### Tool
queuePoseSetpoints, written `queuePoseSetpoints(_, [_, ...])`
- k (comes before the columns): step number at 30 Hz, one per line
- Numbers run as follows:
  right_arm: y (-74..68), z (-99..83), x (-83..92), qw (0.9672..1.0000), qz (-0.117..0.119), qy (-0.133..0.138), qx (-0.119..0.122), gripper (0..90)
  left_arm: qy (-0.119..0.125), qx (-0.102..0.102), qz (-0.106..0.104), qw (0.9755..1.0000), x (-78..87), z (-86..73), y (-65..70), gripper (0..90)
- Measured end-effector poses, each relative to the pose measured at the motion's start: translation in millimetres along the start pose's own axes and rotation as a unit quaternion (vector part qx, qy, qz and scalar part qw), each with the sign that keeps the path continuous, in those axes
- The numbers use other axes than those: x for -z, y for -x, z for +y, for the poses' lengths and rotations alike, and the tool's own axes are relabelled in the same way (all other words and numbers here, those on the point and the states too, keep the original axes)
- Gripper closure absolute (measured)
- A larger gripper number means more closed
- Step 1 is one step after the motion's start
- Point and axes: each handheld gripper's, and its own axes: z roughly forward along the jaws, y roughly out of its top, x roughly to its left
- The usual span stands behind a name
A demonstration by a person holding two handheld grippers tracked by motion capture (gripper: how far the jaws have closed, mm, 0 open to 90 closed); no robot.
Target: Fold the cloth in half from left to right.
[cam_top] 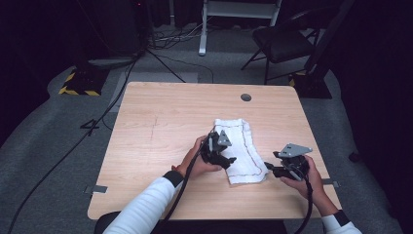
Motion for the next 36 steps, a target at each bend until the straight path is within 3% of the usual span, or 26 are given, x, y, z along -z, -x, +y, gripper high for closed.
queuePoseSetpoints(2, [-0.6,-2.9,-9.9,0.9997,0.013,-0.018,0.007,41.6,-0.011,-0.013,-0.012,0.9998,-4.4,-3.6,14.8,23.9])
queuePoseSetpoints(9, [4.6,-12.0,-23.3,0.9983,0.035,-0.046,0.01,37.7,-0.047,-0.042,-0.018,0.9979,-19.1,-12.2,29.6,22.5])
queuePoseSetpoints(13, [5.4,-15.8,-26.5,0.9974,0.043,-0.057,0.011,36.7,-0.047,-0.037,-0.021,0.998,-18.4,-15.5,29.2,22.9])
queuePoseSetpoints(18, [4.5,-18.4,-27.8,0.9969,0.058,-0.052,0.009,37.0,-0.047,-0.036,-0.018,0.9981,-14.5,-21.3,31.1,23.8])
queuePoseSetpoints(22, [-2.8,-19.4,-26.8,0.996,0.075,-0.047,0.015,39.2,-0.051,-0.044,-0.014,0.9976,-7.9,-26.4,33.9,23.9])
queuePoseSetpoints(30, [-23.0,-15.8,-26.1,0.9948,0.086,-0.041,0.034,39.3,-0.045,-0.033,-0.016,0.9983,8.2,-44.6,38.9,23.9])
queuePoseSetpoints(36, [-43.8,-11.3,-26.9,0.992,0.11,-0.032,0.054,37.7,-0.041,-0.019,-0.019,0.9988,24.1,-62.1,42.5,23.8])
